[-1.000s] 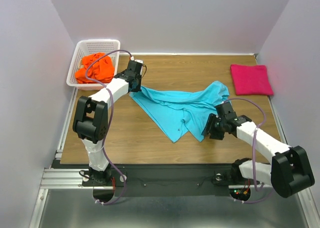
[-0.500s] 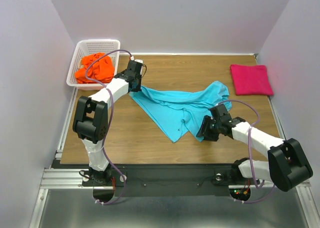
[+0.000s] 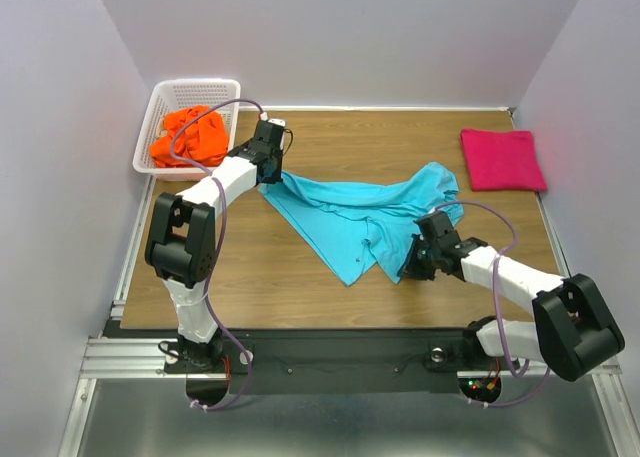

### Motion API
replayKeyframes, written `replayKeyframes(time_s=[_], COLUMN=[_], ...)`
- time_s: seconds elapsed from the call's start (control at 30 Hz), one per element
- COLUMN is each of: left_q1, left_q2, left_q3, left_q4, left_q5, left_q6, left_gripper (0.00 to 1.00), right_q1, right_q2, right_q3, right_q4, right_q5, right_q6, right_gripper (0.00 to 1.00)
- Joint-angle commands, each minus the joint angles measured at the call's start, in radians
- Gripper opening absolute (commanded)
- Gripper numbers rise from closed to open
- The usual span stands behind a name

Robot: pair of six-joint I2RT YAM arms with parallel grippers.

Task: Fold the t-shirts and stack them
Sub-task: Flatten the tshirt out

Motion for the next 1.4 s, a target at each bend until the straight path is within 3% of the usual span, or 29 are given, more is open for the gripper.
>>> replayKeyframes(time_s=[0.0,0.1,0.27,0.43,0.57,0.77,0.97,1.17,1.37], left_q1=[0.01,0.01,0.019,0.039,0.049,0.05,0.05,0.052,0.05], left_q2=[-0.082,-0.094,-0.131,-0.197,-0.249,-0.351,-0.498,-0.693,-0.729], left_q3=[-0.002,-0.002,0.024,0.122,0.227,0.389,0.377,0.298,0.352], left_q4=[0.02,0.014,-0.014,-0.06,-0.106,-0.127,-0.1,-0.046,-0.072], left_q5=[-0.022,-0.028,-0.059,-0.108,-0.154,-0.198,-0.177,-0.136,-0.076], left_q6=[-0.006,-0.008,0.001,0.014,0.032,0.072,0.121,0.155,0.167], left_gripper=[0.0,0.0,0.0,0.0,0.0,0.0,0.0,0.0,0.0], right_q1=[0.012,0.01,0.012,0.01,0.007,0.003,0.003,0.003,0.003], right_q2=[-0.029,-0.07,-0.164,-0.173,-0.127,-0.028,-0.023,-0.119,-0.109], right_q3=[-0.009,0.017,0.185,0.524,0.782,1.165,1.302,1.314,1.386], right_q4=[0.0,-0.007,-0.116,-0.217,-0.221,-0.198,-0.101,-0.072,-0.064], right_q5=[0.055,0.075,0.28,0.485,0.678,0.85,0.885,0.829,0.804], right_q6=[-0.003,-0.012,-0.093,-0.225,-0.384,-0.636,-0.808,-0.893,-0.956], right_gripper=[0.01,0.01,0.0,0.01,0.01,0.01,0.01,0.01,0.0])
